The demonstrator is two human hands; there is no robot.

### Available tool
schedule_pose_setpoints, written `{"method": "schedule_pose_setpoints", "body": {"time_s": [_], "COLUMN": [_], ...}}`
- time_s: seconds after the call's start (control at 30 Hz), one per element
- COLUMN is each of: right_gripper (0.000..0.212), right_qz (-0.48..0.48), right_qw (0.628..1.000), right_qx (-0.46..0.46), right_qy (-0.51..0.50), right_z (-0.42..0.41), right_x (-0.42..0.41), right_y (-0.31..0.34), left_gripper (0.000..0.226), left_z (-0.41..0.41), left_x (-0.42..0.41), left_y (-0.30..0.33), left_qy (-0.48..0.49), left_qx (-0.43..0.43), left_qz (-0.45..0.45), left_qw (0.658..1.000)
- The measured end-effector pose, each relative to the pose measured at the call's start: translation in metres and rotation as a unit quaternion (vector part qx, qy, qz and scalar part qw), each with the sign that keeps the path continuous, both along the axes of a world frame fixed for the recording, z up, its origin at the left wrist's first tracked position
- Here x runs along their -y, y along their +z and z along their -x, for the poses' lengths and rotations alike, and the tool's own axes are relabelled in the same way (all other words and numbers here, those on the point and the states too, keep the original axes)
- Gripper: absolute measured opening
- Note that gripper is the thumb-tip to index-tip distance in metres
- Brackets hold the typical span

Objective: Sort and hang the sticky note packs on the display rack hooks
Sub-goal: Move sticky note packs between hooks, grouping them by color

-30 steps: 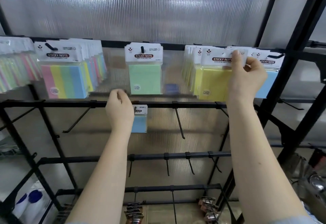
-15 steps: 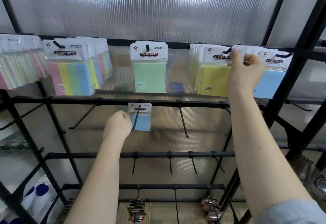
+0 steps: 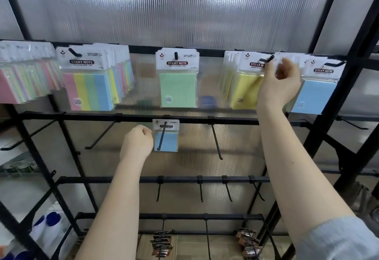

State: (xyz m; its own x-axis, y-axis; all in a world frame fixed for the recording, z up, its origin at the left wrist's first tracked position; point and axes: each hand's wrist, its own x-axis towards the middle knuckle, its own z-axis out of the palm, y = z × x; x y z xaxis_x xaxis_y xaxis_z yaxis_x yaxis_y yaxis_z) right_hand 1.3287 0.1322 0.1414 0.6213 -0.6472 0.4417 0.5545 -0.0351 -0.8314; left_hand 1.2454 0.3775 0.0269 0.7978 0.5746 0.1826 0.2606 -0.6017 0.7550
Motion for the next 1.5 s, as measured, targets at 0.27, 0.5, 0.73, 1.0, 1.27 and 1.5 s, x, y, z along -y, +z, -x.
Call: {"method": "schedule_pose_setpoints", "body": {"time_s": [0.27,0.5,0.73,1.0,1.27,1.5], "right_gripper": [0.012,0.003,0.019,0.035,0.043,0.03], "right_qz": [0.072,0.142,0.23,0.191,0.209,0.233], "right_qw": [0.994,0.988,0.952,0.862,0.884,0.907], "right_qx": [0.05,0.021,-0.118,-0.358,-0.343,-0.294], "right_qy": [-0.067,0.049,0.163,0.306,0.24,0.191], "right_z": [0.026,0.058,0.044,-0.013,-0.035,-0.028], "right_x": [-0.016,-0.057,-0.098,-0.141,-0.17,-0.183], "right_y": [-0.043,-0.085,-0.122,-0.14,-0.151,-0.173], "left_gripper": [0.029,0.027,0.02,0.021,0.021,0.019], "left_z": [0.003,0.01,0.021,0.024,0.028,0.027], "left_x": [-0.003,-0.014,-0.038,-0.051,-0.079,-0.087], "left_y": [0.004,0.008,0.013,0.008,0.006,0.008], "left_qy": [0.009,0.013,0.046,0.039,0.069,0.065], "left_qx": [0.013,0.017,0.009,-0.001,-0.003,0.007], "left_qz": [0.012,0.004,-0.029,-0.033,-0.036,-0.05], "left_qw": [1.0,1.0,0.998,0.999,0.997,0.997]}}
